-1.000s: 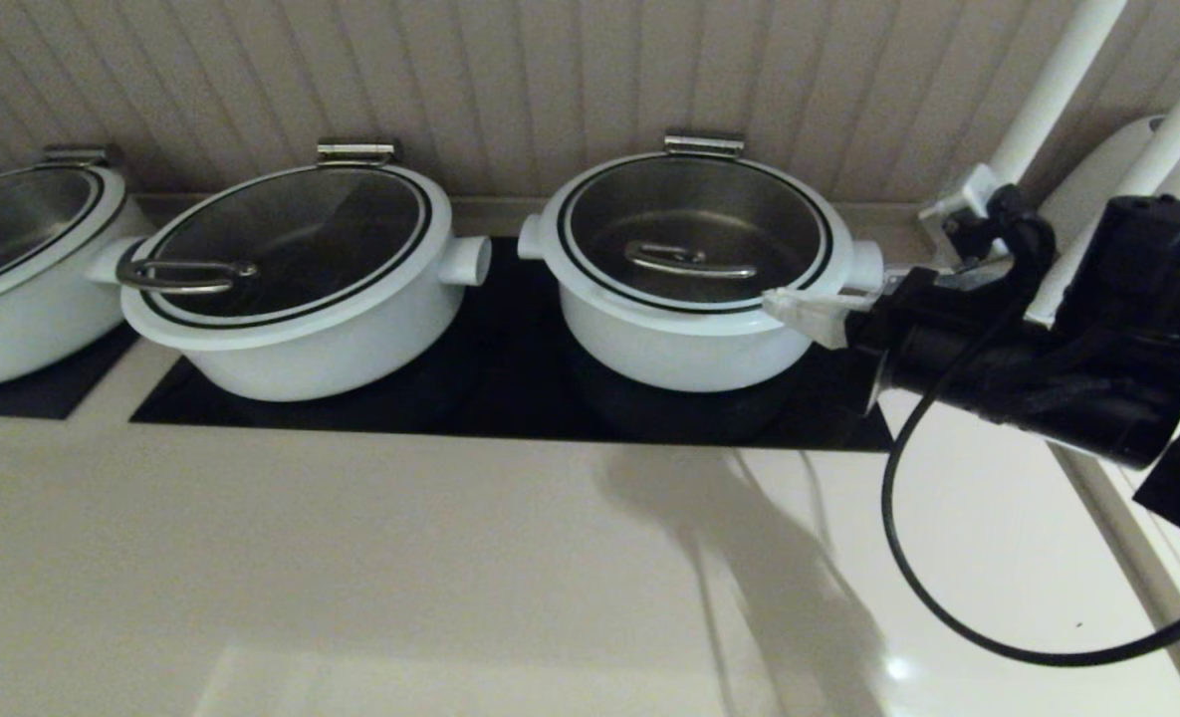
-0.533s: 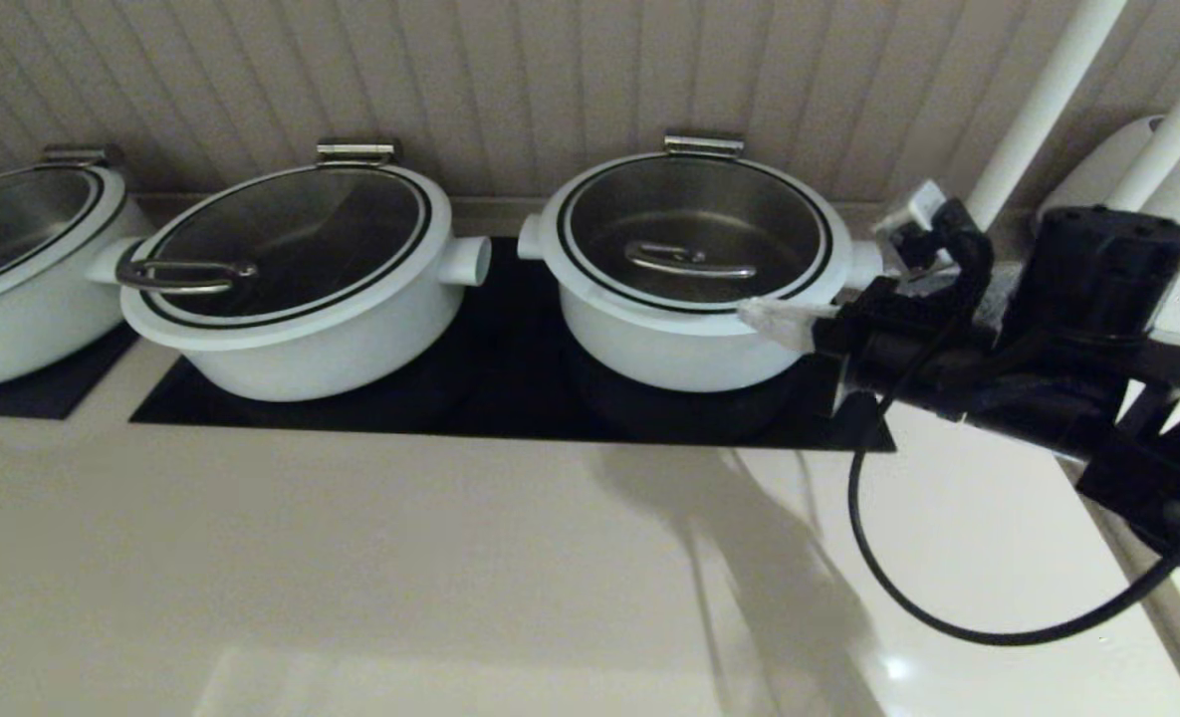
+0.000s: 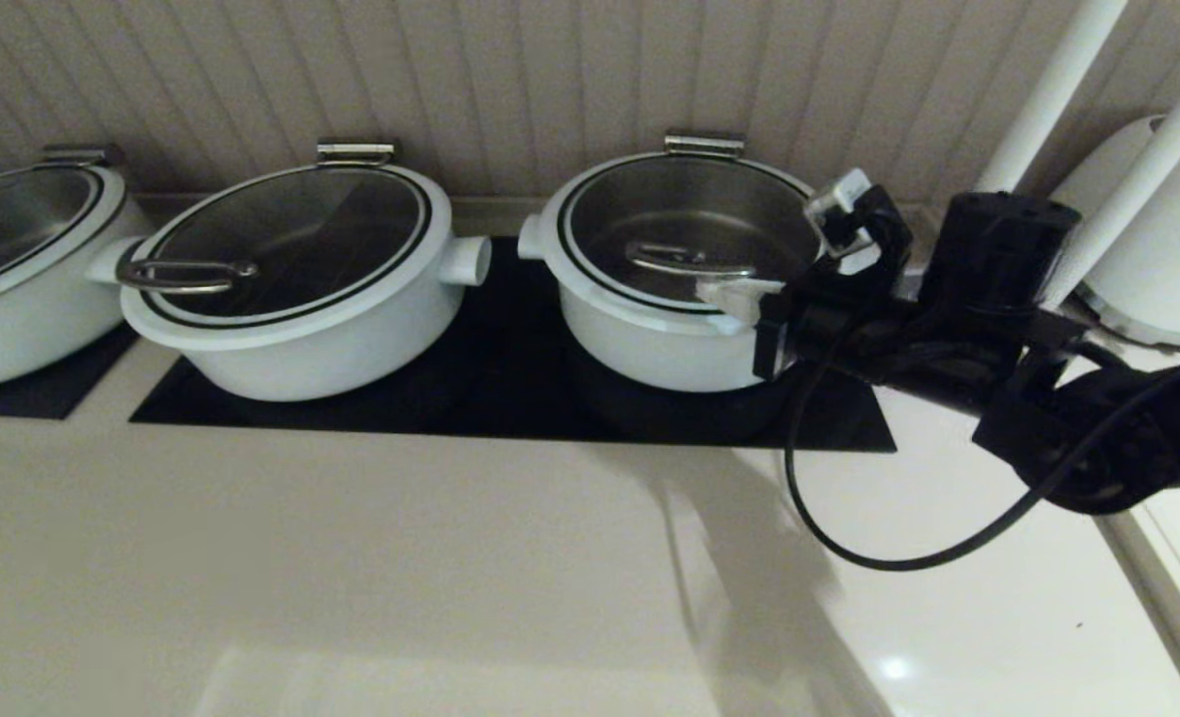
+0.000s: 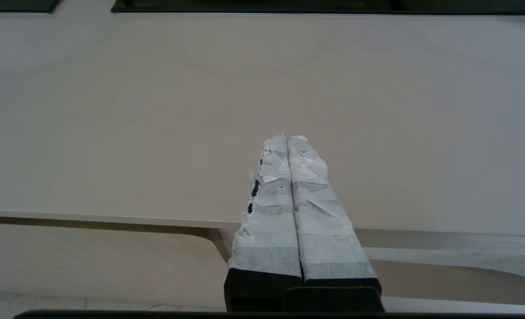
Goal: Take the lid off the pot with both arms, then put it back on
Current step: Open the food pot lid a small opening with the right arm
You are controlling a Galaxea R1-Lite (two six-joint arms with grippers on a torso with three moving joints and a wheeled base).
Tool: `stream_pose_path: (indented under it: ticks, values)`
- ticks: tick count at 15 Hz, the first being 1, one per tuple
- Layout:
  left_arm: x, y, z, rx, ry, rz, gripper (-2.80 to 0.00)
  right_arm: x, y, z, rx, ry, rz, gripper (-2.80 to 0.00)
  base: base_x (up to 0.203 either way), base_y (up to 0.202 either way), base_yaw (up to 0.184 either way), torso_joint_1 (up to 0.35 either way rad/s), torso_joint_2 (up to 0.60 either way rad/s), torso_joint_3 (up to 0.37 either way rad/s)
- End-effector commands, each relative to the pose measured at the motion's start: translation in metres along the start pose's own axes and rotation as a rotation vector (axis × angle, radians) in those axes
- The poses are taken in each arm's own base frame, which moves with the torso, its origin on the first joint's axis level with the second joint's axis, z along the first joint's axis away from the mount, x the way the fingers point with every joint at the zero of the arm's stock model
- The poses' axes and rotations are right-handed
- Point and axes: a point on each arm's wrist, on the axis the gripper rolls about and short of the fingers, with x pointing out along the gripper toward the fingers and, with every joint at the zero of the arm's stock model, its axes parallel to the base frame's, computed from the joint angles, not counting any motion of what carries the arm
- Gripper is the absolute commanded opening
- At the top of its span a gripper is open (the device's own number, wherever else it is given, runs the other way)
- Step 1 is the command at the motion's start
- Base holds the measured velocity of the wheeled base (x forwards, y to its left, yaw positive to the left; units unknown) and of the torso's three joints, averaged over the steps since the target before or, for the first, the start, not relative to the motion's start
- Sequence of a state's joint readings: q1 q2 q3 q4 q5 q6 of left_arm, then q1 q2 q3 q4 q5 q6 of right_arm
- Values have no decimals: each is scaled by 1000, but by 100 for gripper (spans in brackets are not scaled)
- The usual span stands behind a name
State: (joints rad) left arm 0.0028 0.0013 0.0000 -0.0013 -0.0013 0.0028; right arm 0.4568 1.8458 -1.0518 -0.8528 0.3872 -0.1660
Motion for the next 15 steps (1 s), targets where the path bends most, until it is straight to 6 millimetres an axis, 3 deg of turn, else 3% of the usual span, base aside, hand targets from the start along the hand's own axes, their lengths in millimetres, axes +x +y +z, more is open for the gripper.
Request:
stream_pose_path:
  ticks: [1, 5, 15]
  values:
    - [0, 0, 0, 1, 0, 0, -280, 5, -1, -8, 5, 14, 4, -280, 0, 0, 0, 0, 0, 0]
    - [0, 0, 0, 2, 0, 0, -280, 12, -4, -12, 4, 15, -11, -280, 0, 0, 0, 0, 0, 0]
    - [0, 0, 0, 0, 0, 0, -280, 13, -23, 13, -16, -68, -71, -280, 0, 0, 0, 0, 0, 0]
